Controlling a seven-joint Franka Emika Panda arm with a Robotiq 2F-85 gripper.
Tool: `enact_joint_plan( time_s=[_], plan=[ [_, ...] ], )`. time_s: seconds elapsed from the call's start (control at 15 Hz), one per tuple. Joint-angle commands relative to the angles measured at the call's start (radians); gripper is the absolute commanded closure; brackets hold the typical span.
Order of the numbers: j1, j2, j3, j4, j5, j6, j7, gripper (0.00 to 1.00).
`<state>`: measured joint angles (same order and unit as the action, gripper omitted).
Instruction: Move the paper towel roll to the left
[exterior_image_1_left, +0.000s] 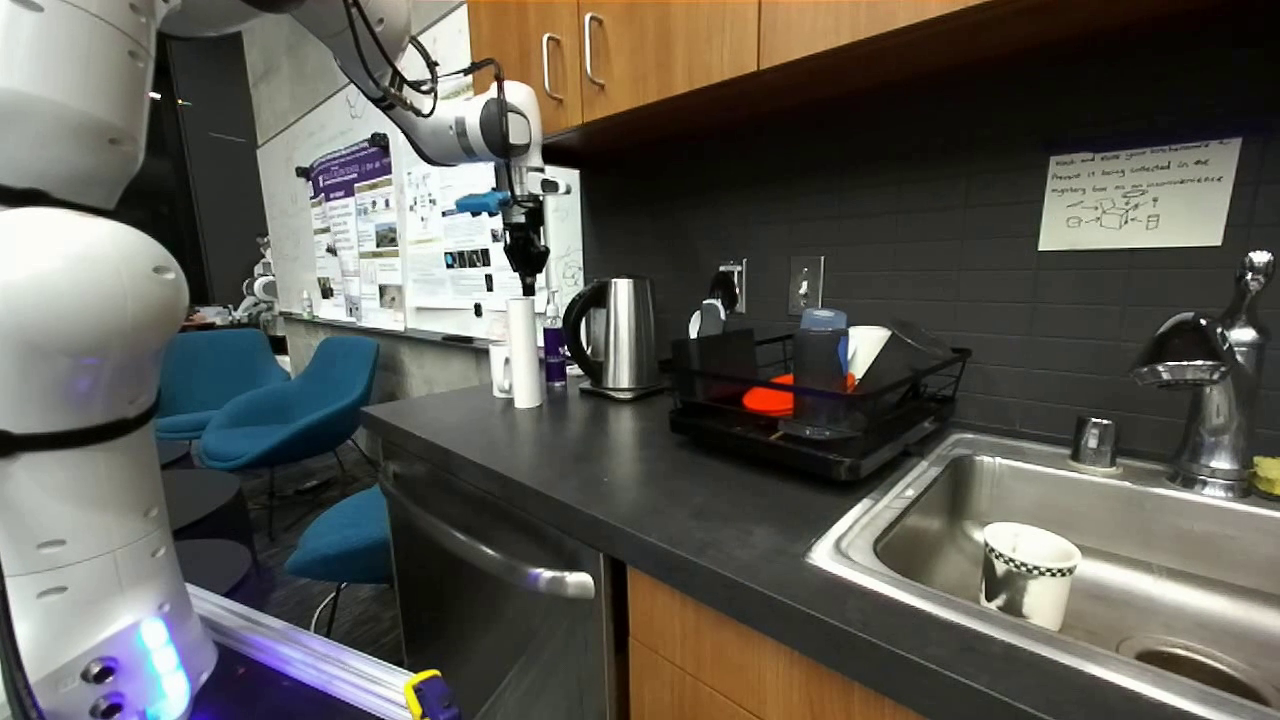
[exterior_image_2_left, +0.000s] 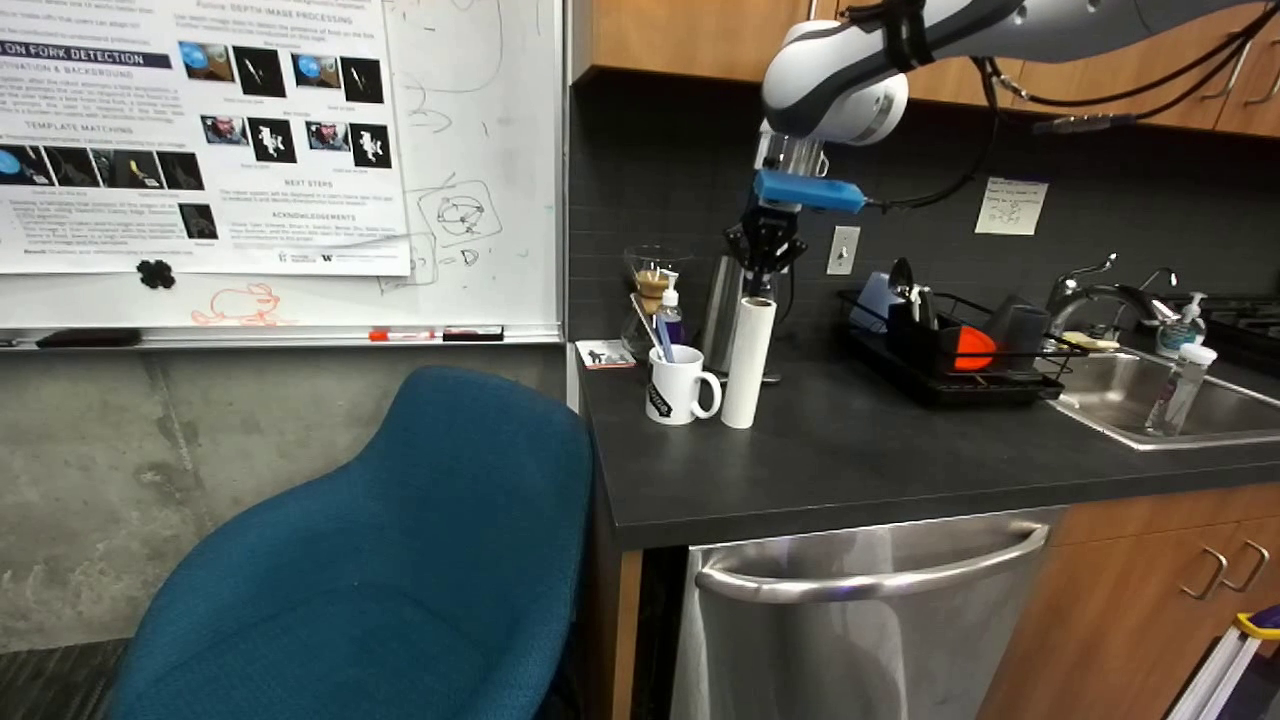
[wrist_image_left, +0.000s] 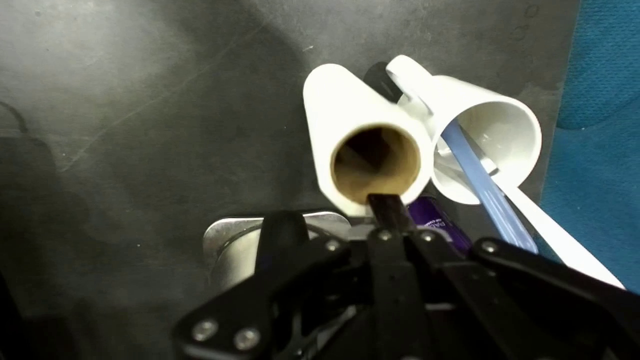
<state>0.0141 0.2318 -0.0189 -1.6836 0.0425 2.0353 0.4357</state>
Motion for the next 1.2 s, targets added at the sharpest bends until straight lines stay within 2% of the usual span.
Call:
enact_joint_plan(
  time_s=[0.0, 0.6, 1.13],
  plan=[
    [0.0, -0.042, -0.005, -0.01, 0.015, 0.011, -0.015, 1.0],
    [0.007, -0.104, 0.002, -0.07, 0.012, 0.073, -0.017, 1.0],
    [0.0, -0.198, 0.007, -0.173, 0.02, 0.137, -0.062, 1.0]
  ],
)
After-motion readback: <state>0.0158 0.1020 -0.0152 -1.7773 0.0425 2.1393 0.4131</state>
